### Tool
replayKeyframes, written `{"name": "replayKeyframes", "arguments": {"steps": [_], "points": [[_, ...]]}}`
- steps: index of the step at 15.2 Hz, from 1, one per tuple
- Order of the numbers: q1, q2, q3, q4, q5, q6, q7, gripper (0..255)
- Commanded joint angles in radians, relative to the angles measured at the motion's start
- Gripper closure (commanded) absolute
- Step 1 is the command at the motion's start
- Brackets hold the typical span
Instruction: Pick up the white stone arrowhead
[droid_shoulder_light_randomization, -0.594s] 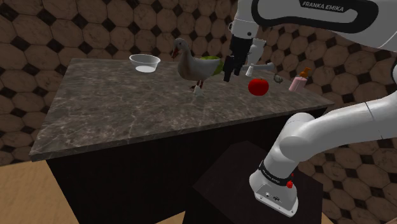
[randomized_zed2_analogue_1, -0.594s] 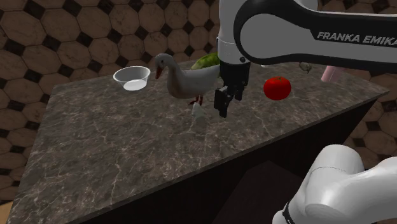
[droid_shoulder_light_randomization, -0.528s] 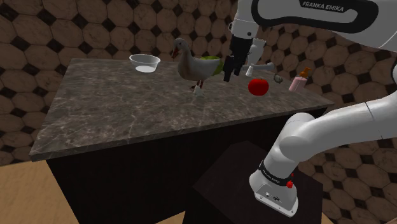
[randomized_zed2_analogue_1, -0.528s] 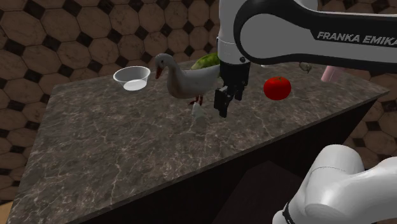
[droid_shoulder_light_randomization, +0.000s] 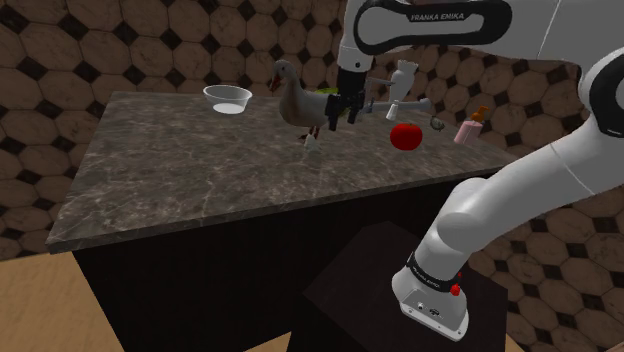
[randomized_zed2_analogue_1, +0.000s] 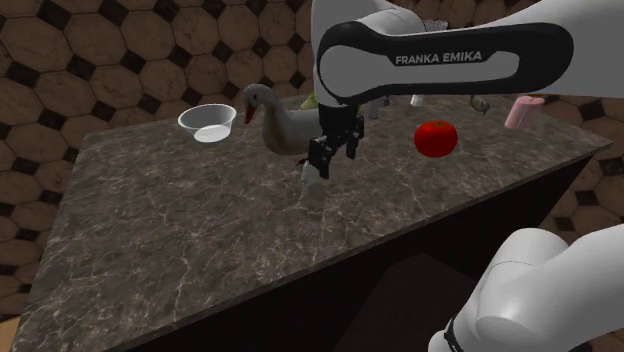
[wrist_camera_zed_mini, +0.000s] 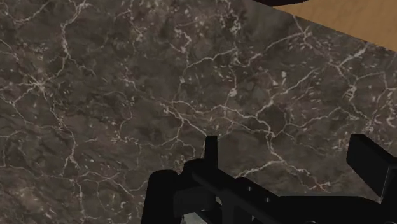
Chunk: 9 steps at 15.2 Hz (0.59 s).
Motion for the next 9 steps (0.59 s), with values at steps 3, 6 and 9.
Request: {"name": "replayKeyframes", "arguments": {"steps": [3, 6, 9], "points": [[-0.024, 0.151, -0.021, 0.063, 0.008, 0.069, 0.028, 0], [-0.041, 0.263, -0.038, 0.120, 0.017, 0.110, 0.044, 0], [-0.057, 0.376, -0.056, 0.186, 0.030, 0.143, 0.058, 0]]}}
